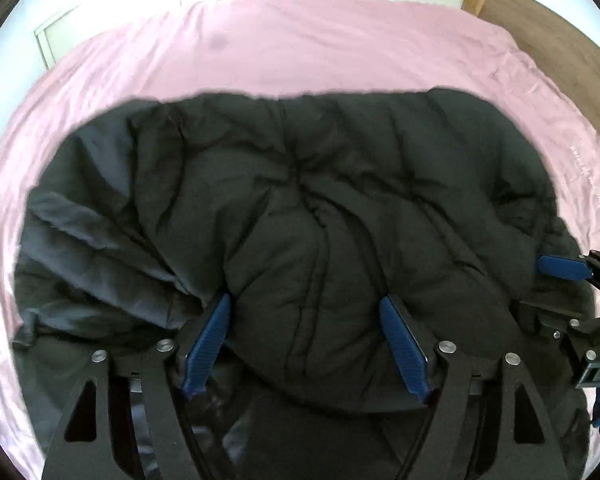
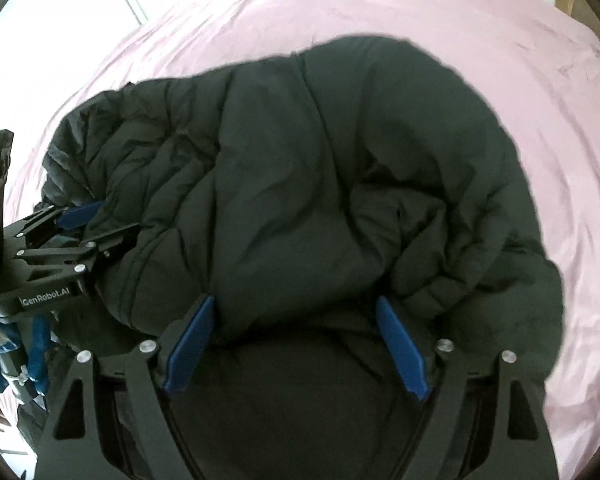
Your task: Fold large clothes
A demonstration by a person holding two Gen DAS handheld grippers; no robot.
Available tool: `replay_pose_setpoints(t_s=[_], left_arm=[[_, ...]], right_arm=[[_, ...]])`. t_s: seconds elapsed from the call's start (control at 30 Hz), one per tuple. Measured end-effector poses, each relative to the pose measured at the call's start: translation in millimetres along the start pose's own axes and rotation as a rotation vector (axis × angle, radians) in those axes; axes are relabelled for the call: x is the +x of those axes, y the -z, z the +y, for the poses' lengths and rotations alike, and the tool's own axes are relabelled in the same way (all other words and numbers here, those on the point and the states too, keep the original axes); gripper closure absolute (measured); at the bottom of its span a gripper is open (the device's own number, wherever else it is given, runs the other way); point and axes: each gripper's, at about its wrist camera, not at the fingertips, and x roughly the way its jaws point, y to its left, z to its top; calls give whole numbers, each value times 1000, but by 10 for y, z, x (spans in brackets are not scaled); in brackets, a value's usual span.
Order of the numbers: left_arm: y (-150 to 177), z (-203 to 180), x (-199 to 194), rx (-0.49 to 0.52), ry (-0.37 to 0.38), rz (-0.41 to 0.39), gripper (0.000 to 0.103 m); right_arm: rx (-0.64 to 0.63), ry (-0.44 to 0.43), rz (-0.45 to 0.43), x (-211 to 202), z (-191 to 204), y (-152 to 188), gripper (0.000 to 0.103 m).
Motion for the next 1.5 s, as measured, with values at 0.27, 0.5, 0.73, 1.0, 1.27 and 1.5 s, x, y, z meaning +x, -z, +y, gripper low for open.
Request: replay_pose_setpoints(t_s=[0.27, 0.5, 0.73, 1.0, 1.27, 1.5], left_arm=[[172, 102, -725, -11, -3, -57, 27], [574, 367, -1382, -52, 12, -74, 27], [1103, 661, -1911, -79, -20, -17, 22], [1701, 1316, -2396, -203, -100, 21, 17], [2251, 1839, -2665, -319, -157, 67, 15], [2771, 2068, -2547, -390, -187, 150, 13]], right_arm=[[20, 10, -73, -842, -98, 181, 21], [69, 11, -135, -1473, -72, 449, 21], [153, 20, -129, -1871, -137, 918, 21], [267, 82, -123, -2390, -470, 1603, 19], [397, 154, -116, -2762, -903, 2215, 16], [483, 194, -98, -2902, -1199, 2707, 8]])
